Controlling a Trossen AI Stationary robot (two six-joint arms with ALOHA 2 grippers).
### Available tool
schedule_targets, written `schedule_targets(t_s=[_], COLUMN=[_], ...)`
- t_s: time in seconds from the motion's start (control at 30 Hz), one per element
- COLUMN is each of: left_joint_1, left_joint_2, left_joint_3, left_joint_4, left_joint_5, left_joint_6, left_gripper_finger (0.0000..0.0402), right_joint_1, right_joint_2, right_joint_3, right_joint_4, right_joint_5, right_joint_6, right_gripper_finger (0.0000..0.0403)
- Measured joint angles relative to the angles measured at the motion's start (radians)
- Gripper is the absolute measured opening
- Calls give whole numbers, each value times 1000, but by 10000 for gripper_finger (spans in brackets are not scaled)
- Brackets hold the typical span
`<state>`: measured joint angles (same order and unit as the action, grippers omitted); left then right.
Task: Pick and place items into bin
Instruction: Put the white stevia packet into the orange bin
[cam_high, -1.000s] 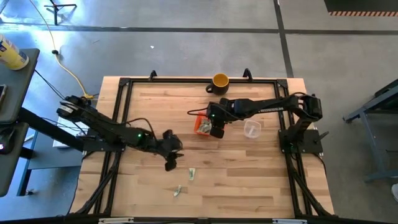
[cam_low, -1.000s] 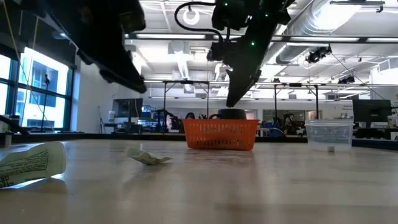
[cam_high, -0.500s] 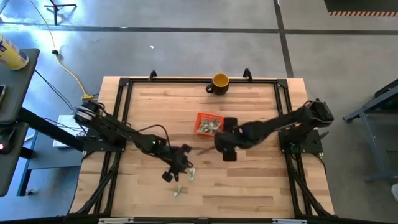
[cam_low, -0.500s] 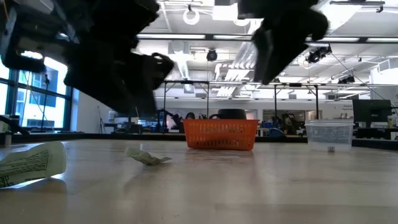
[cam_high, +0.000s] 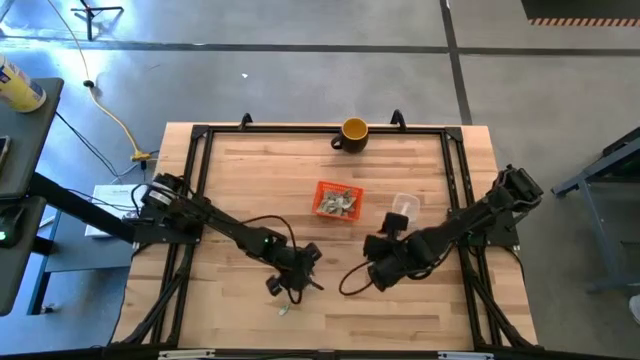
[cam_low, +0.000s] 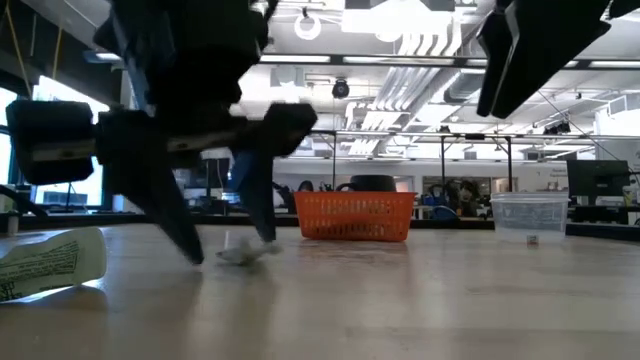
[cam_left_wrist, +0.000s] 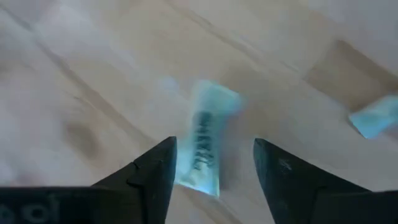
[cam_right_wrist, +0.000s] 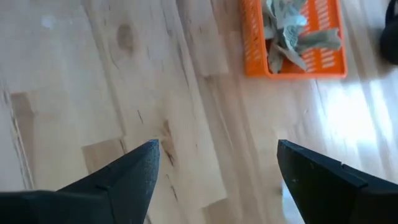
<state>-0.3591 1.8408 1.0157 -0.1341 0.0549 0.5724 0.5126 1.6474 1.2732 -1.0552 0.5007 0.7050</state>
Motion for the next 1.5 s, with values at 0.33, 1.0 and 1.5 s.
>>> schedule_targets(t_s=[0.33,1.0,1.5], left_joint_1=[30,222,582], left_joint_2=[43,42,87], left_joint_3=[6,514,628], left_joint_4=[5,-522,-513], left_joint_5=[75,-180,98], left_joint_6=[20,56,-40], left_gripper_finger=[171,23,22], right_joint_1=[13,63,203], right_joint_2=[0,1,-98], right_joint_3=[0,-1,-348], right_joint_4=[-18,-328,-94], right_joint_5=[8,142,-105], right_joint_6=[55,208,502], right_gripper_finger=[314,314,304])
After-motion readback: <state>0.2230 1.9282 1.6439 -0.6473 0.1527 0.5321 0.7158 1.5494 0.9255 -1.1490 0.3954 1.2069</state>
